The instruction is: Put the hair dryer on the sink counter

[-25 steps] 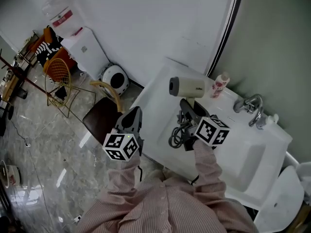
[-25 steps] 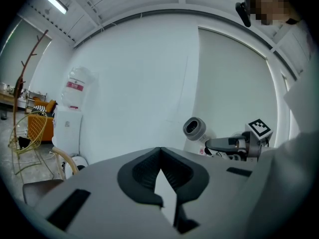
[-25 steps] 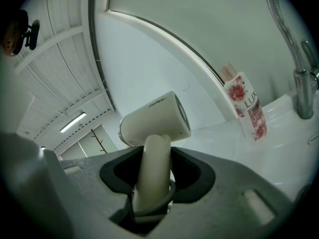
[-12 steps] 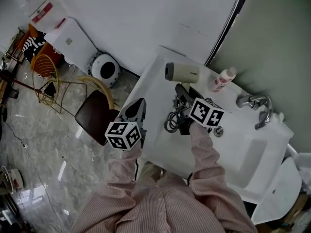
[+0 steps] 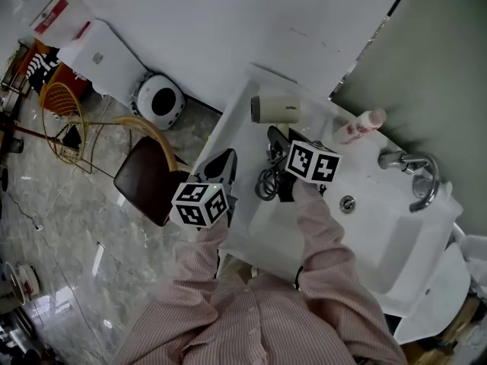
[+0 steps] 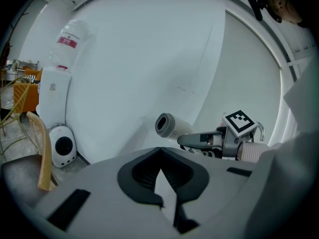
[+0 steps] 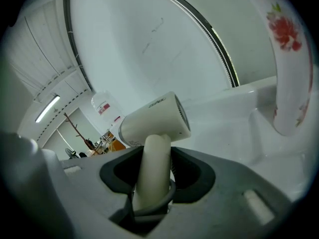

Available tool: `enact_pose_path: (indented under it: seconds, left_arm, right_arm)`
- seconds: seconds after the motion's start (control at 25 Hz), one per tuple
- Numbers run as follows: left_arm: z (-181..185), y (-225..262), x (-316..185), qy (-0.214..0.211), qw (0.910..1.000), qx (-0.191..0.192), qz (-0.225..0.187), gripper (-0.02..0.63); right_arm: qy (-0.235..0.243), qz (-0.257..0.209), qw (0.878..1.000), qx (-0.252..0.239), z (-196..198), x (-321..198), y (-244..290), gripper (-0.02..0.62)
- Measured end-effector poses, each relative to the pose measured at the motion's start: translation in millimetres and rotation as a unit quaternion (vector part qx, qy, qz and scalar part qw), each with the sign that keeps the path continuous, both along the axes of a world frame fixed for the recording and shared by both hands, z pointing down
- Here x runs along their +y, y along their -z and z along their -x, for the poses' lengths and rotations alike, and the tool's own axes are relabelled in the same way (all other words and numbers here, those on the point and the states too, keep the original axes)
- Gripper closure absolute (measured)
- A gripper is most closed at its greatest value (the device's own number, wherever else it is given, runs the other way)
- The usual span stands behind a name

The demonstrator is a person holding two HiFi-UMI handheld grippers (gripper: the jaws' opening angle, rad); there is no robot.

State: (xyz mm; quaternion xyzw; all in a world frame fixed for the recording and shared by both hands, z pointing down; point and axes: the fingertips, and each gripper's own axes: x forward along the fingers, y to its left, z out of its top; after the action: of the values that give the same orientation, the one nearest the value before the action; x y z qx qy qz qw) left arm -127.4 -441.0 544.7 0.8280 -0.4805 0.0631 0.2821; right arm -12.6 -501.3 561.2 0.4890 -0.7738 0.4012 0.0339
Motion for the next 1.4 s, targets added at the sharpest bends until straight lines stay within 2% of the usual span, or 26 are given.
enact_pose_path:
  seconds: [0.28,0.72,1.16,1.4]
  left_arm:
    - [2,-15,-3,-0.001,0.9998,0.004,0.021,0.608]
    - [2,-23,-7,0.001,0.9995,0.009,0.031,0.609]
    - [3,-20,-4,0.008,0.9995,0.01,0.029,0.609]
    - [-2,-19,-1,0.009,0.9996,0.01,0.026,0.609]
  right_arm:
    - [-0.008,0.031,0.999,0.032,5,-8,-26,0.43]
    - [-0.02,0.07,0.996,0.057,9,-18,-48,0.43]
    - [-0.024,0.079,0.994,0.074,8,-19,-49,0.43]
    - [-0.002,0.066,0.993,0.096,10,-18,-49,0.423]
